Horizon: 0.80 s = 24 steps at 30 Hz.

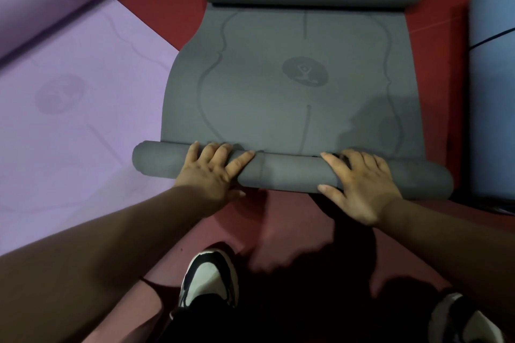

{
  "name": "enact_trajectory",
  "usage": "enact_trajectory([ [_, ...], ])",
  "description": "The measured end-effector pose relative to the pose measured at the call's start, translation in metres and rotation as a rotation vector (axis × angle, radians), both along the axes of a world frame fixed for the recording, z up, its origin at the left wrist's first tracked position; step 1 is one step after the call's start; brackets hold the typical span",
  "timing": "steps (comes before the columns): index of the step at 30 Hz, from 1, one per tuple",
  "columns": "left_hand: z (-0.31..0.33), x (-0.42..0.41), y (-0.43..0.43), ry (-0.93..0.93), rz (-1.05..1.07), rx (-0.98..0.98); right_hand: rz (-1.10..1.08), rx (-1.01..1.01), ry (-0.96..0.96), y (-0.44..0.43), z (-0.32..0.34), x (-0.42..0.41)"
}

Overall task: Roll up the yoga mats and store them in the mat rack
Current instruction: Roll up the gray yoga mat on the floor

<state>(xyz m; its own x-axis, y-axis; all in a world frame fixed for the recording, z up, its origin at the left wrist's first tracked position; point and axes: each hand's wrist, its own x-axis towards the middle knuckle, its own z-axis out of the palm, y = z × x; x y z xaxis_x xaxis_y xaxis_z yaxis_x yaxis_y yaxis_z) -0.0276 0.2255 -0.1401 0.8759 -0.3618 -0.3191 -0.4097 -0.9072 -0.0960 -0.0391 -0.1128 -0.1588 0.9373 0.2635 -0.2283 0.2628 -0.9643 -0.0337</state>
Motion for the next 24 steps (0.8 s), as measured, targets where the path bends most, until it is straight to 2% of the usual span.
enact_trajectory([
  [6, 0.003, 0.015, 0.003, 0.009, -0.009, -0.003, -0.017, 0.019, -0.058, 0.007, -0.003, -0.010],
  [17, 0.020, 0.013, 0.003, 0.040, -0.042, -0.003, 0.024, 0.117, 0.028, -0.010, 0.010, 0.006],
  [24, 0.028, -0.015, 0.008, 0.122, -0.063, -0.050, 0.068, 0.112, 0.235, -0.013, 0.027, -0.012],
])
